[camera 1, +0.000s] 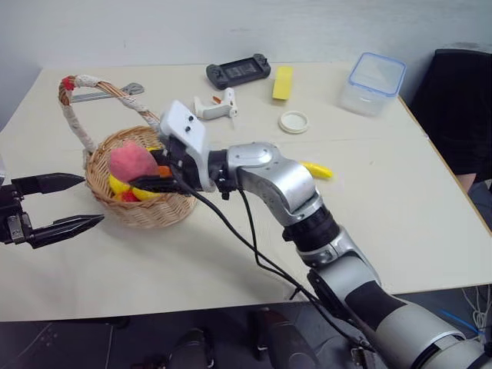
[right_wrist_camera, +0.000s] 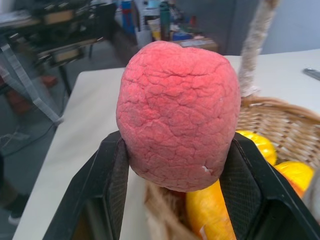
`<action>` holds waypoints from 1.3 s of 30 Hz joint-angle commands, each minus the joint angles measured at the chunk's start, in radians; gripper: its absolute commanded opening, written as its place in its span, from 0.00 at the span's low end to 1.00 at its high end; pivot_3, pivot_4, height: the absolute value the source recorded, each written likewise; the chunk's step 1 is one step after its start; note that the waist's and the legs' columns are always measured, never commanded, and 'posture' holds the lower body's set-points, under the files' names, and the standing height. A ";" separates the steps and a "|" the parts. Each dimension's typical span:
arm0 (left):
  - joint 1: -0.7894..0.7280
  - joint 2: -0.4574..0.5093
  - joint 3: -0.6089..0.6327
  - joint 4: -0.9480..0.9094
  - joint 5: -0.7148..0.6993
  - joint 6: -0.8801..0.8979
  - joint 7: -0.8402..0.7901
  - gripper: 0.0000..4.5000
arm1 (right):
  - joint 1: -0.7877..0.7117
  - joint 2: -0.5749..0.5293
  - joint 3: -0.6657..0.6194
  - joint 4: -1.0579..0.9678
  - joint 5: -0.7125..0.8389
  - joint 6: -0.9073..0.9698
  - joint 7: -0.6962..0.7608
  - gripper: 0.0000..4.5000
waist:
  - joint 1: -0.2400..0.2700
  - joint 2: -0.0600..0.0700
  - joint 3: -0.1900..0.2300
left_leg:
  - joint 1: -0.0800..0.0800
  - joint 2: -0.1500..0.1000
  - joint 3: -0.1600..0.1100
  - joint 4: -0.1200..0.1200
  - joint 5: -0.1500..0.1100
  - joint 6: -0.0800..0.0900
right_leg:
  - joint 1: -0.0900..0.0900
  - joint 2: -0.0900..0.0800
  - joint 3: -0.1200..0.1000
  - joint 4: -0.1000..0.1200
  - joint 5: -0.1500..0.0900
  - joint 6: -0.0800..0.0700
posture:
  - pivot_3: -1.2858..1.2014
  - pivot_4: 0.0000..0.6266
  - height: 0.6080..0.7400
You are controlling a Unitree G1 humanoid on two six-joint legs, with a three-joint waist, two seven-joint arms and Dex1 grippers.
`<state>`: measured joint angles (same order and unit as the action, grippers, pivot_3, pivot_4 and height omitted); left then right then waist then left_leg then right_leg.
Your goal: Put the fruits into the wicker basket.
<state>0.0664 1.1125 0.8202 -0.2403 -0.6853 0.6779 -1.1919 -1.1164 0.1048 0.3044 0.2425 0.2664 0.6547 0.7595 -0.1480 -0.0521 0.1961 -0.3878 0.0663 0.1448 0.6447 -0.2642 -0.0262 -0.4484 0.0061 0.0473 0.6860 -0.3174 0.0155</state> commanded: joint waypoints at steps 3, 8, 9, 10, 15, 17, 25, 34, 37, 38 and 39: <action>0.017 -0.013 0.061 -0.056 -0.020 0.015 0.010 1.00 | -0.040 0.074 0.001 0.071 -0.045 -0.043 -0.081 0.47 | -0.007 0.000 0.000 | 0.000 0.000 0.000 -0.002 0.000 0.000 | 0.000 0.000 0.000 -0.002 0.000 0.000 | 0.52 0.24 1.00; 0.014 -0.017 0.054 -0.058 -0.022 0.012 0.016 1.00 | -0.041 0.091 0.011 0.080 -0.063 -0.051 -0.070 0.85 | -0.013 0.000 0.000 | -0.002 0.000 -0.001 -0.004 0.000 0.000 | 0.000 0.000 -0.001 -0.004 0.000 0.000 | 0.52 0.24 1.00; 0.010 -0.017 0.049 -0.056 -0.023 0.010 0.017 1.00 | -0.039 0.085 0.011 0.067 -0.061 -0.046 -0.059 0.85 | -0.014 0.000 0.000 | -0.002 0.000 -0.001 -0.005 0.000 0.000 | 0.000 0.000 -0.001 -0.005 0.000 0.000 | 0.52 0.24 1.00; 0.006 -0.016 0.044 -0.054 -0.024 0.009 0.018 1.00 | -0.036 0.079 0.010 0.056 -0.058 -0.040 -0.050 0.85 | -0.016 0.000 0.000 | -0.002 0.000 -0.001 -0.006 0.000 0.000 | 0.000 0.000 -0.001 -0.006 0.000 0.000 | 0.52 0.24 1.00; -0.021 -0.015 -0.005 -0.036 -0.026 -0.010 0.016 1.00 | -0.005 0.030 -0.002 -0.033 -0.023 0.023 0.001 0.85 | -0.017 0.000 0.000 | -0.001 0.000 -0.001 -0.011 0.000 -0.001 | 0.000 0.000 -0.002 -0.009 0.000 0.000 | 0.52 0.24 1.00; -0.050 -0.012 -0.043 -0.028 -0.034 -0.015 0.018 1.00 | 0.020 -0.008 -0.003 -0.092 0.007 0.077 0.036 0.85 | -0.016 0.000 0.000 | -0.001 0.000 -0.002 -0.013 0.001 -0.002 | 0.000 0.000 -0.003 -0.011 0.000 0.000 | 0.52 0.24 1.00; -0.223 0.003 -0.226 -0.005 -0.067 -0.014 -0.005 1.00 | 0.192 -0.294 -0.107 -0.389 0.199 0.379 0.129 0.85 | 0.003 0.000 0.000 | -0.002 0.000 -0.002 -0.014 0.000 -0.001 | 0.000 0.000 -0.003 -0.014 0.000 0.001 | 0.52 0.24 1.00; -0.379 -0.004 -0.380 -0.096 -0.156 0.027 -0.024 1.00 | 0.469 -0.684 -0.336 -0.514 0.159 0.329 0.065 0.99 | 0.021 0.000 0.000 | -0.002 -0.001 -0.001 -0.014 0.001 -0.001 | 0.001 0.001 -0.002 -0.014 -0.001 0.002 | 0.52 0.24 1.00; -0.406 -0.013 -0.403 -0.105 -0.172 0.022 -0.029 1.00 | 0.505 -0.801 -0.268 -0.420 0.023 0.097 0.091 0.99 | 0.015 0.002 0.001 | 0.000 0.000 -0.001 -0.014 0.001 -0.002 | 0.001 0.002 -0.001 -0.013 -0.001 0.003 | 0.52 0.24 1.00; -0.417 -0.016 -0.413 -0.107 -0.177 0.021 -0.026 1.00 | 0.502 -0.832 -0.244 -0.363 -0.022 0.010 0.105 0.99 | 0.011 0.002 0.001 | 0.000 -0.001 -0.001 -0.013 0.001 -0.002 | 0.001 0.002 0.000 -0.012 -0.001 0.003 | 0.52 0.24 1.00; -0.427 -0.020 -0.422 -0.109 -0.180 0.021 -0.023 1.00 | 0.492 -0.849 -0.228 -0.311 -0.051 -0.050 0.113 0.99 | 0.010 0.002 0.001 | 0.001 -0.001 0.000 -0.013 0.002 -0.002 | 0.001 0.003 0.000 -0.012 -0.001 0.004 | 0.52 0.24 1.00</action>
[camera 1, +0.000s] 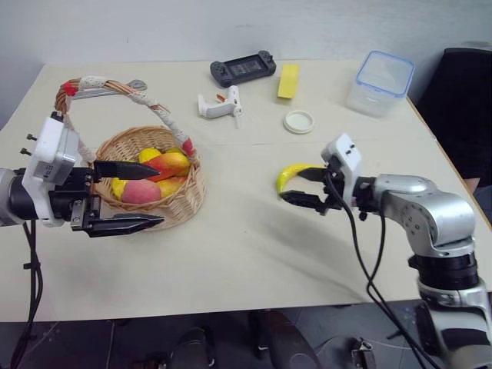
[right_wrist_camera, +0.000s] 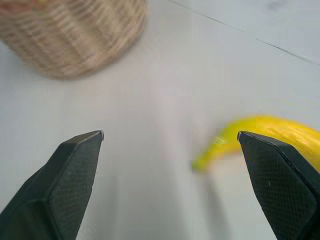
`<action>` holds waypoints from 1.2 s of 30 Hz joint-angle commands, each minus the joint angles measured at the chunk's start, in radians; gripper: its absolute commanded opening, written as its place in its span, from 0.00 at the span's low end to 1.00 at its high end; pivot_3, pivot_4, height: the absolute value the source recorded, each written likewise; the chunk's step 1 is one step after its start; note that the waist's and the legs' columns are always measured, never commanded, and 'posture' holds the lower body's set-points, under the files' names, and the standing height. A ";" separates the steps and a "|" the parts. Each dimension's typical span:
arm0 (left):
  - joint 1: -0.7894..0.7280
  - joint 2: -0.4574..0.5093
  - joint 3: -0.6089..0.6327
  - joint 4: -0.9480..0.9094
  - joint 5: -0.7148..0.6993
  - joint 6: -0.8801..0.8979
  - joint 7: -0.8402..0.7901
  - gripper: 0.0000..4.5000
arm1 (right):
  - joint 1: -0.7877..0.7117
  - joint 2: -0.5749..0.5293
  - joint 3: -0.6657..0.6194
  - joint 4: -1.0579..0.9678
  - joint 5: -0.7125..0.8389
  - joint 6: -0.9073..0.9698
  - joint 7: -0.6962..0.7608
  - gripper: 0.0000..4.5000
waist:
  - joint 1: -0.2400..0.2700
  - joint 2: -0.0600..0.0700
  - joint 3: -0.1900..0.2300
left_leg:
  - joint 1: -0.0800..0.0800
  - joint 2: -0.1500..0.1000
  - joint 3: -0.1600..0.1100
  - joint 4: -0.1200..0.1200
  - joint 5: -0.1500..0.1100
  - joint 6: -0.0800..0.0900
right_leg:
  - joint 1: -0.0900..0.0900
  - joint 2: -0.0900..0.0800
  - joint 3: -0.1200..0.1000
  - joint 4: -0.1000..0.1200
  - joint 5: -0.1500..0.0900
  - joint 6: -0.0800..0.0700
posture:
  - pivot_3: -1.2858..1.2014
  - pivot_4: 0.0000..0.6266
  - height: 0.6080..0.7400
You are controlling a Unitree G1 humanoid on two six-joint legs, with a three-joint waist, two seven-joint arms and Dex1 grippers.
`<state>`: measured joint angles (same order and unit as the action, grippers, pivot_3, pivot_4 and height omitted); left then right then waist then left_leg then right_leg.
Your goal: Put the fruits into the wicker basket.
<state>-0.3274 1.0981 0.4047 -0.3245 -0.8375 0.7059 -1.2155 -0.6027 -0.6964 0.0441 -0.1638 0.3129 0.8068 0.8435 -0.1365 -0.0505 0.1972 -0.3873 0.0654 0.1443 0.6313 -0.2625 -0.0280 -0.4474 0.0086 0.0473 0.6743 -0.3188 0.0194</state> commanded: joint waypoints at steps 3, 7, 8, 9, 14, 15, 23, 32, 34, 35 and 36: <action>-0.058 -0.016 -0.030 -0.025 -0.027 -0.009 0.010 1.00 | -0.095 -0.055 0.070 0.301 -0.182 -0.361 0.028 0.99 | -0.006 0.000 0.000 | 0.002 0.000 0.001 0.000 0.001 0.000 | 0.002 0.000 0.001 0.000 0.001 0.001 | 0.52 0.24 1.00; -0.072 -0.036 -0.045 -0.037 -0.029 -0.010 0.023 1.00 | -0.225 0.004 0.133 0.626 -0.271 -0.529 0.033 0.99 | -0.006 0.000 0.000 | 0.002 -0.001 0.002 0.002 0.003 0.000 | 0.002 0.001 0.003 0.002 0.001 0.002 | 0.52 0.24 1.00; -0.073 -0.040 -0.044 -0.042 -0.032 -0.009 0.027 1.00 | -0.258 0.034 0.140 0.706 -0.282 -0.558 0.030 0.99 | -0.007 0.000 0.000 | 0.002 -0.001 0.002 0.002 0.003 0.000 | 0.002 0.001 0.004 0.002 0.001 0.002 | 0.52 0.24 1.00; -0.074 -0.042 -0.044 -0.045 -0.035 -0.008 0.029 1.00 | -0.283 0.055 0.142 0.767 -0.291 -0.584 0.028 0.99 | -0.008 0.000 0.000 | 0.003 -0.001 0.002 0.003 0.004 0.000 | 0.002 0.001 0.004 0.003 0.001 0.002 | 0.52 0.24 1.00; -0.090 -0.042 -0.044 -0.049 -0.039 -0.006 0.044 1.00 | -0.400 0.151 0.118 1.045 -0.309 -0.643 0.030 0.81 | -0.006 0.000 0.001 | 0.002 -0.001 0.001 0.005 0.004 -0.001 | 0.002 0.001 0.004 0.007 0.001 0.002 | 0.52 0.24 1.00; -0.091 -0.041 -0.044 -0.049 -0.039 -0.006 0.046 1.00 | -0.410 0.157 0.113 1.075 -0.308 -0.651 0.037 0.72 | -0.005 0.000 0.001 | 0.002 -0.001 0.001 0.006 0.004 -0.001 | 0.002 0.001 0.004 0.007 0.001 0.002 | 0.52 0.24 1.00; -0.076 -0.029 -0.013 -0.026 -0.025 -0.005 0.059 1.00 | -0.385 0.131 0.064 1.025 -0.259 -0.640 0.164 0.12 | -0.001 0.000 0.001 | 0.002 -0.001 0.001 0.009 0.003 0.000 | 0.002 0.001 0.004 0.007 0.001 0.002 | 0.52 0.24 1.00; 0.135 0.041 0.238 0.133 0.063 -0.007 0.035 1.00 | -0.230 0.211 0.065 0.180 0.044 -0.019 0.211 0.11 | -0.011 0.001 0.001 | 0.004 0.001 0.001 0.009 0.003 -0.004 | 0.001 0.001 0.004 0.014 -0.001 0.003 | 0.52 0.24 1.00; 0.156 0.046 0.283 0.142 0.067 -0.001 0.043 1.00 | -0.250 0.304 0.077 0.090 0.079 0.107 0.116 0.11 | -0.014 0.000 0.001 | 0.005 0.001 0.000 0.009 0.004 -0.005 | 0.001 0.001 0.004 0.015 -0.001 0.002 | 0.52 0.24 1.00; 0.164 0.047 0.301 0.135 0.064 0.007 0.046 1.00 | -0.266 0.360 0.090 0.056 0.092 0.161 0.071 0.11 | -0.012 0.000 0.001 | 0.005 0.001 0.000 0.009 0.005 -0.005 | 0.001 0.001 0.004 0.015 -0.001 0.001 | 0.52 0.24 1.00; 0.175 0.047 0.319 0.125 0.061 0.014 0.044 1.00 | -0.284 0.420 0.107 0.029 0.102 0.199 0.029 0.11 | -0.012 0.000 0.001 | 0.005 0.001 0.000 0.009 0.005 -0.004 | 0.001 0.001 0.004 0.015 0.000 0.000 | 0.52 0.24 1.00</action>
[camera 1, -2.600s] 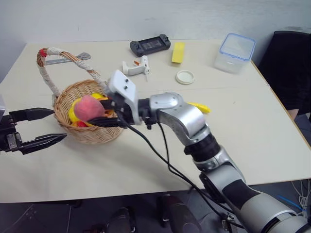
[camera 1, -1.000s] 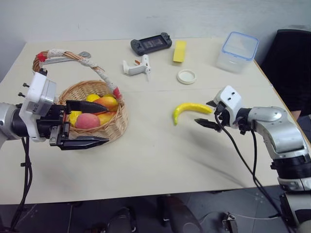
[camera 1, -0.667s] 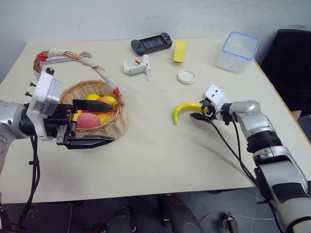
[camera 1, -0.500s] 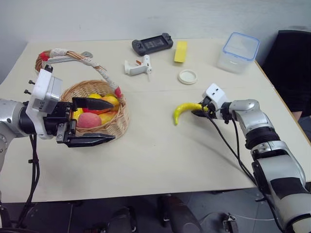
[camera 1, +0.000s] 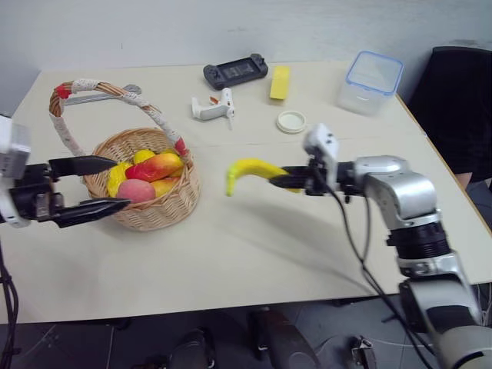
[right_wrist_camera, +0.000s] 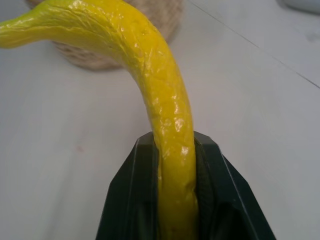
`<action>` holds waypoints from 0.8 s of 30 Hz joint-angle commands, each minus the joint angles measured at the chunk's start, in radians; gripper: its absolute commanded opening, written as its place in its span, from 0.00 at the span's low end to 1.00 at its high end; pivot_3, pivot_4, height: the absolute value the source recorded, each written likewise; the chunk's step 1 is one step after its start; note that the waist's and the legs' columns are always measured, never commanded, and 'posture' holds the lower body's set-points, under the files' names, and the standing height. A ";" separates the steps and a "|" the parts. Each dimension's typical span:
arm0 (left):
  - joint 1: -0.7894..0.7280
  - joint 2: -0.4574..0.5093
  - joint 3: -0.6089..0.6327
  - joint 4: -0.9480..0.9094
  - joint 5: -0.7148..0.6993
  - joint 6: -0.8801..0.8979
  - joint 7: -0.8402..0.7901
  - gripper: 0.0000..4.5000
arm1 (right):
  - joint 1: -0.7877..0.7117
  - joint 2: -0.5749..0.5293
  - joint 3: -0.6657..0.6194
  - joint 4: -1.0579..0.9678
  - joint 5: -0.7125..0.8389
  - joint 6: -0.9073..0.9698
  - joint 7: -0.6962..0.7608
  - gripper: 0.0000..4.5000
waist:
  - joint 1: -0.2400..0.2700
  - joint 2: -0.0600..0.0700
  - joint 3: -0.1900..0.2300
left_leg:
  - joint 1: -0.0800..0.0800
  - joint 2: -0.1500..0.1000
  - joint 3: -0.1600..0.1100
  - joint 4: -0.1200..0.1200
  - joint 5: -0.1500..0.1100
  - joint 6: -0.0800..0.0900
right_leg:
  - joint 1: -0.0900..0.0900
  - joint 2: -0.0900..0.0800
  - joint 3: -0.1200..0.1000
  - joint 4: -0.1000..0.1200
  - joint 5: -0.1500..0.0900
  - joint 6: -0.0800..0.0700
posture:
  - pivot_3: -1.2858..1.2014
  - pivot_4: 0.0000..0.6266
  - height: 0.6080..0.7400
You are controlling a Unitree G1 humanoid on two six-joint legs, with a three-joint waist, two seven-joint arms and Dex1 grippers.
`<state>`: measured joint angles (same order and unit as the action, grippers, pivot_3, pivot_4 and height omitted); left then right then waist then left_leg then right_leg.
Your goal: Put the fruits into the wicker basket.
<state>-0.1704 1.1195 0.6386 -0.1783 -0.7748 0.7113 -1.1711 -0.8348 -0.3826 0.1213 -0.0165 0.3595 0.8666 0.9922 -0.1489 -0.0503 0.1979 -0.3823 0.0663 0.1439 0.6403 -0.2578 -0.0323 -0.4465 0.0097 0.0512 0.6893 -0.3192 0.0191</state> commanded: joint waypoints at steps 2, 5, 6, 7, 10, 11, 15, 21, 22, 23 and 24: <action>0.041 0.028 0.113 -0.039 -0.005 0.018 -0.005 1.00 | -0.088 0.206 0.049 -0.139 0.071 0.201 -0.187 0.11 | 0.001 0.000 0.000 | 0.000 0.000 0.000 0.000 0.001 0.001 | 0.000 -0.001 0.000 0.000 0.001 -0.001 | 0.52 0.24 1.00; 0.070 0.035 0.157 -0.061 -0.012 0.038 -0.015 1.00 | -0.144 0.326 0.052 -0.102 0.082 0.250 -0.271 0.11 | 0.004 -0.001 -0.001 | -0.001 -0.001 0.000 0.000 0.000 0.002 | 0.000 -0.002 -0.001 -0.001 0.002 -0.003 | 0.52 0.24 1.00; 0.077 0.037 0.171 -0.067 -0.016 0.046 -0.017 1.00 | -0.160 0.355 0.049 -0.083 0.084 0.257 -0.293 0.11 | 0.008 -0.002 -0.001 | -0.001 -0.001 0.000 0.000 0.000 0.003 | -0.001 -0.002 -0.002 -0.001 0.002 -0.003 | 0.52 0.24 1.00; 0.085 0.039 0.188 -0.073 -0.020 0.056 -0.020 1.00 | -0.179 0.383 0.048 -0.059 0.083 0.258 -0.311 0.11 | 0.010 -0.004 -0.002 | -0.003 -0.001 0.000 0.000 0.000 0.003 | -0.001 -0.003 -0.003 -0.002 0.002 -0.003 | 0.52 0.24 1.00; 0.110 0.043 0.242 -0.099 -0.036 0.092 -0.031 1.00 | -0.243 0.450 0.042 0.032 0.071 0.224 -0.356 0.11 | 0.008 -0.005 -0.003 | -0.005 -0.001 -0.001 0.000 -0.002 0.004 | -0.002 -0.004 -0.005 -0.004 0.002 -0.004 | 0.52 0.24 1.00; 0.116 0.043 0.255 -0.106 -0.041 0.100 -0.033 1.00 | -0.258 0.463 0.042 0.055 0.068 0.210 -0.364 0.11 | 0.008 -0.005 -0.003 | -0.005 -0.001 -0.001 0.000 -0.002 0.004 | -0.002 -0.004 -0.005 -0.005 0.002 -0.004 | 0.52 0.24 1.00; 0.131 0.042 0.309 -0.136 -0.087 0.159 -0.039 1.00 | -0.328 0.518 0.073 0.210 0.017 0.077 -0.386 0.11 | 0.003 -0.006 -0.004 | -0.005 -0.001 -0.001 -0.006 -0.003 0.005 | -0.002 -0.004 -0.005 -0.010 0.002 -0.003 | 0.52 0.24 1.00; 0.152 0.027 0.319 -0.172 -0.083 0.159 -0.024 1.00 | -0.431 0.587 0.056 0.452 -0.052 -0.125 -0.419 0.27 | -0.011 -0.006 -0.004 | -0.008 0.000 -0.001 -0.011 -0.003 0.003 | -0.006 -0.003 -0.006 -0.012 0.001 -0.004 | 0.52 0.24 1.00; 0.152 0.025 0.317 -0.174 -0.083 0.156 -0.020 1.00 | -0.440 0.590 0.051 0.463 -0.051 -0.131 -0.417 0.34 | -0.013 -0.006 -0.004 | -0.009 0.000 -0.001 -0.011 -0.003 0.003 | -0.007 -0.003 -0.006 -0.012 0.001 -0.004 | 0.52 0.24 1.00; 0.151 0.024 0.314 -0.175 -0.082 0.153 -0.018 1.00 | -0.444 0.589 0.048 0.455 -0.042 -0.124 -0.405 0.41 | -0.015 -0.006 -0.004 | -0.009 0.000 -0.001 -0.011 -0.003 0.003 | -0.007 -0.003 -0.006 -0.013 0.001 -0.004 | 0.52 0.24 1.00; 0.147 0.023 0.309 -0.172 -0.081 0.149 -0.016 1.00 | -0.440 0.583 0.046 0.431 -0.027 -0.104 -0.385 0.49 | -0.016 -0.006 -0.004 | -0.010 -0.001 -0.001 -0.011 -0.003 0.003 | -0.006 -0.004 -0.006 -0.013 0.001 -0.004 | 0.52 0.24 1.00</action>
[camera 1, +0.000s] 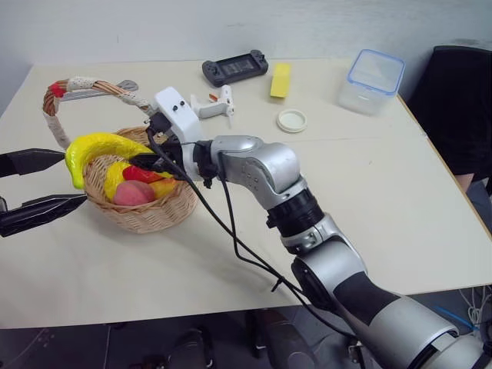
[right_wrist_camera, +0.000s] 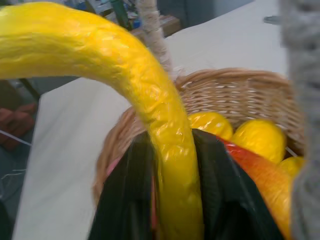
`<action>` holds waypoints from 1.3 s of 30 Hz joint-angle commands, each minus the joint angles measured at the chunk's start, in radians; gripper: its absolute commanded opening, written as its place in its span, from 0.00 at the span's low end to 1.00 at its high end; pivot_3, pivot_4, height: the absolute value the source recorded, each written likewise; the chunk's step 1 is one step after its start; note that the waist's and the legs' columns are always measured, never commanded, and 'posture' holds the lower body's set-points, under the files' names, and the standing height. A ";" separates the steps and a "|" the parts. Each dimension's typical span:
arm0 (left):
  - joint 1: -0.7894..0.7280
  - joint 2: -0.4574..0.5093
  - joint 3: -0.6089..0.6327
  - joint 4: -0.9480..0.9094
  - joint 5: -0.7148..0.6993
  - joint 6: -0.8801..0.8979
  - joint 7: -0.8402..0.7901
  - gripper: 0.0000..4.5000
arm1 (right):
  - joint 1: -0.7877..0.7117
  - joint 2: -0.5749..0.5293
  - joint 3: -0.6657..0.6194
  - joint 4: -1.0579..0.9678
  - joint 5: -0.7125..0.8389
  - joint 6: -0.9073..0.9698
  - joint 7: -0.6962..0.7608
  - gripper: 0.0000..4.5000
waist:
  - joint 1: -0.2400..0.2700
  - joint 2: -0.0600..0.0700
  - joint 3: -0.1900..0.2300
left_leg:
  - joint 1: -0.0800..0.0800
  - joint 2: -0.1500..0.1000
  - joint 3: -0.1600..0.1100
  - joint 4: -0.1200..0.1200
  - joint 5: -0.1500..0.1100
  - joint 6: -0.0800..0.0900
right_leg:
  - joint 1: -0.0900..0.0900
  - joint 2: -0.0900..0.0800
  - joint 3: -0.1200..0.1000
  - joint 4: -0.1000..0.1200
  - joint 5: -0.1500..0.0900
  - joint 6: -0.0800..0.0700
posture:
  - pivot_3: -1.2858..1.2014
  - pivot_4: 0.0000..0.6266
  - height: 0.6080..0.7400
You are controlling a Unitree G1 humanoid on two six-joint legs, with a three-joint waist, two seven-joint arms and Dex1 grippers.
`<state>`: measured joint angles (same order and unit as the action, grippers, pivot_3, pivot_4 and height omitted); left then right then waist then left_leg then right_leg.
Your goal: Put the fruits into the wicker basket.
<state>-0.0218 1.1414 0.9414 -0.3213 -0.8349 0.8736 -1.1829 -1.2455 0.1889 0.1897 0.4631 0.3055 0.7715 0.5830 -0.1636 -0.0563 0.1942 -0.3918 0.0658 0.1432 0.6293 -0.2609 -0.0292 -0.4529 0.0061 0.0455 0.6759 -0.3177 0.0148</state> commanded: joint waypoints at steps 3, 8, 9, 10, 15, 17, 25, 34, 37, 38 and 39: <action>-0.021 0.002 -0.031 -0.013 -0.018 -0.034 0.001 1.00 | 0.013 -0.032 -0.012 -0.171 0.077 0.085 0.079 0.56 | -0.002 0.000 0.000 | -0.001 0.000 0.000 0.000 0.000 0.000 | 0.000 0.000 0.000 -0.001 0.000 0.000 | 0.52 0.24 1.00; -0.087 0.014 -0.126 0.032 -0.015 -0.076 0.005 1.00 | 0.110 -0.136 0.003 -0.385 0.159 0.245 0.138 0.56 | 0.003 0.000 0.000 | -0.001 0.000 -0.002 0.000 0.000 0.000 | 0.001 0.000 -0.002 -0.001 0.000 0.000 | 0.52 0.24 1.00; -0.105 0.018 -0.152 0.043 -0.011 -0.087 0.003 1.00 | 0.129 -0.160 -0.001 -0.419 0.168 0.267 0.137 0.56 | 0.003 0.000 0.000 | -0.001 0.000 -0.002 0.000 0.000 0.000 | 0.001 0.000 -0.002 -0.001 0.000 0.000 | 0.52 0.24 1.00; -0.119 0.021 -0.172 0.054 -0.006 -0.096 -0.001 1.00 | 0.145 -0.181 -0.006 -0.445 0.173 0.283 0.133 0.56 | 0.003 0.000 0.000 | 0.000 0.000 -0.002 0.001 0.000 0.000 | 0.001 0.000 -0.002 -0.001 0.000 0.000 | 0.52 0.24 1.00; -0.182 0.040 -0.244 0.107 0.009 -0.128 -0.012 1.00 | 0.228 -0.274 -0.023 -0.558 0.162 0.271 0.106 0.56 | 0.000 0.000 0.000 | 0.001 0.000 -0.002 0.000 0.001 -0.001 | 0.001 0.000 -0.001 0.001 0.000 0.001 | 0.52 0.24 1.00; -0.203 0.046 -0.263 0.127 0.014 -0.135 -0.016 1.00 | 0.255 -0.303 -0.014 -0.575 0.118 0.199 0.081 0.56 | -0.001 0.000 0.000 | 0.001 0.000 -0.002 0.000 0.002 -0.002 | 0.001 0.001 -0.001 0.002 0.000 0.000 | 0.52 0.24 1.00; -0.223 0.046 -0.279 0.139 0.021 -0.147 -0.016 1.00 | 0.198 -0.222 -0.036 -0.397 0.054 -0.001 -0.010 0.56 | -0.005 0.001 0.000 | 0.001 0.000 -0.002 0.000 0.003 -0.003 | 0.000 0.002 -0.001 0.004 0.000 0.000 | 0.52 0.24 1.00; -0.182 0.037 -0.226 0.105 0.022 -0.136 -0.002 1.00 | 0.080 -0.115 -0.028 -0.110 0.008 -0.197 0.001 0.56 | -0.003 0.000 0.000 | 0.001 0.000 -0.001 0.001 0.003 -0.003 | 0.000 0.001 0.000 0.004 0.000 0.000 | 0.52 0.24 1.00; -0.167 0.033 -0.210 0.093 0.021 -0.133 0.004 1.00 | 0.067 -0.106 -0.017 -0.051 -0.011 -0.252 0.019 0.47 | -0.004 0.000 0.000 | 0.001 0.000 -0.001 0.001 0.003 -0.003 | 0.000 0.001 0.000 0.004 0.000 0.000 | 0.52 0.24 1.00; -0.164 0.032 -0.206 0.089 0.019 -0.132 0.008 1.00 | 0.068 -0.106 -0.011 -0.038 -0.020 -0.269 0.027 0.43 | -0.003 0.000 0.000 | 0.001 0.000 -0.001 0.001 0.003 -0.003 | 0.000 0.001 0.000 0.004 0.000 0.000 | 0.52 0.24 1.00; -0.160 0.031 -0.202 0.085 0.016 -0.131 0.011 1.00 | 0.070 -0.106 -0.009 -0.029 -0.025 -0.282 0.035 0.35 | -0.003 0.000 0.000 | 0.001 0.000 -0.001 0.000 0.003 -0.003 | 0.000 0.001 0.000 0.004 0.000 0.000 | 0.52 0.24 1.00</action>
<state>-0.1836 1.1674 0.6982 -0.2057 -0.8145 0.7428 -1.1792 -1.1482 0.0740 0.1824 0.4415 0.2883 0.5346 0.5995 -0.1667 -0.0560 0.1944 -0.3911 0.0661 0.1419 0.6298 -0.2583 -0.0321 -0.4530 0.0074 0.0450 0.6794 -0.3175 0.0153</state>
